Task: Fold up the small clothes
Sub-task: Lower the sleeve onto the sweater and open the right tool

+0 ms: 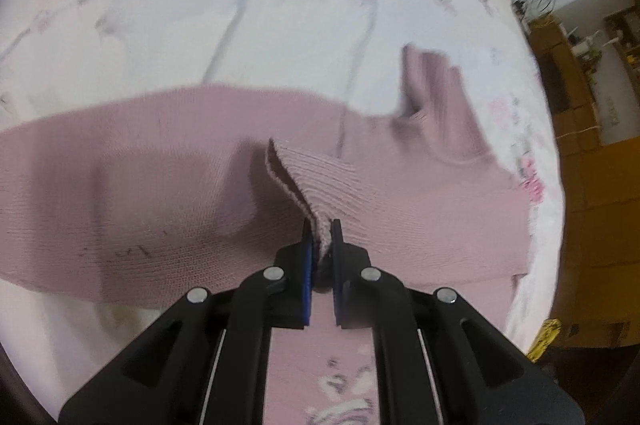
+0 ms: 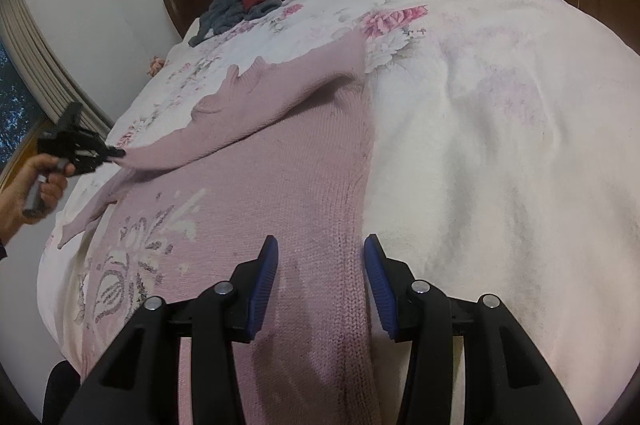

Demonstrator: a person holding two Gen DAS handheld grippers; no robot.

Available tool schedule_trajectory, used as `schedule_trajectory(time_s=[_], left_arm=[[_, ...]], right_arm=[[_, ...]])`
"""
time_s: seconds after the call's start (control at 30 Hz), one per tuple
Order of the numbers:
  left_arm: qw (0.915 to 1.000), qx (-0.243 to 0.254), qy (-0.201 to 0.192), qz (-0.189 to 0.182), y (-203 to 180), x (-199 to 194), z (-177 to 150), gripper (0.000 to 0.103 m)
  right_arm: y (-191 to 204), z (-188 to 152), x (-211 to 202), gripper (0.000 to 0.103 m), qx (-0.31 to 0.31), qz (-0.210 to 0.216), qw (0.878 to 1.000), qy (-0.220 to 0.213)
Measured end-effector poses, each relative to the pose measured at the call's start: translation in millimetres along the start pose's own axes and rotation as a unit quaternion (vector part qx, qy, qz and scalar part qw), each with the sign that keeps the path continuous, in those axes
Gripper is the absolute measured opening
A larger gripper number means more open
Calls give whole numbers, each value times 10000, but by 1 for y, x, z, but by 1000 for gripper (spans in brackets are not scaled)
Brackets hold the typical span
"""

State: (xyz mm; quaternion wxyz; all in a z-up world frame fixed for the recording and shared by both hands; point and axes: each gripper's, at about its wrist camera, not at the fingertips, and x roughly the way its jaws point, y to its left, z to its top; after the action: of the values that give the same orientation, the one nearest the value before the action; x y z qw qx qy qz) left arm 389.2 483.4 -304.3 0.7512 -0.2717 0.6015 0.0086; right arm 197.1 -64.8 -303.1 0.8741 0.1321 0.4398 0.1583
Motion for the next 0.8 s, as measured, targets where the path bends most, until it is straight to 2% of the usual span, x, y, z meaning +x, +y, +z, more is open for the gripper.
schedule_trajectory(time_s=[0.07, 0.13, 0.2, 0.23, 0.27, 0.3, 0.33, 0.37, 0.43, 0.53, 0.6, 0.67, 0.73, 0.8], left_arm=[[9995, 22, 106, 299, 5, 17, -2, 7], [9987, -120, 103, 494, 13, 22, -2, 16], [9956, -262, -217, 871, 16, 9, -3, 19], [9945, -256, -462, 906, 14, -3, -5, 30], [9939, -246, -775, 740, 9, -17, -10, 36], [9935, -254, -962, 549, 5, -27, -14, 42], [9937, -243, -1047, 333, 0, -31, -18, 43], [9952, -173, -961, 57, -7, -26, -22, 43], [9980, -155, -598, -95, -13, -1, -27, 43], [9991, -315, -257, 117, -4, 32, -32, 40], [9984, -468, -303, 29, 8, 34, -32, 36], [9969, -648, -438, -46, 21, 16, -34, 44], [9956, -656, -662, 69, 37, -11, -40, 65], [9927, -748, -931, 139, 65, -44, -43, 67]], right_arm=[[0, 0, 0, 46, 4, -10, 10000, 6], [-1, 0, 0, 46, 19, -15, 10000, 6], [-1, 0, 0, 46, 21, -13, 10000, 4], [-1, 1, 0, 46, 19, -3, 10000, -3], [-1, 0, 0, 46, 13, 8, 10000, -8], [0, 0, 0, 46, 2, 16, 10000, -5], [0, 0, 1, 46, -13, 21, 10000, 6], [1, -1, 1, 46, -27, 24, 10000, 12], [4, -1, 0, 46, -97, -5, 10000, 8], [7, -1, -6, 46, -167, -52, 9998, 12], [9, 0, -12, 46, -224, -81, 9997, -2], [14, -2, -20, 46, -296, -66, 9995, 23], [21, -4, -25, 49, -378, -42, 9993, 56], [32, -9, -28, 49, -511, 12, 9986, 119]])
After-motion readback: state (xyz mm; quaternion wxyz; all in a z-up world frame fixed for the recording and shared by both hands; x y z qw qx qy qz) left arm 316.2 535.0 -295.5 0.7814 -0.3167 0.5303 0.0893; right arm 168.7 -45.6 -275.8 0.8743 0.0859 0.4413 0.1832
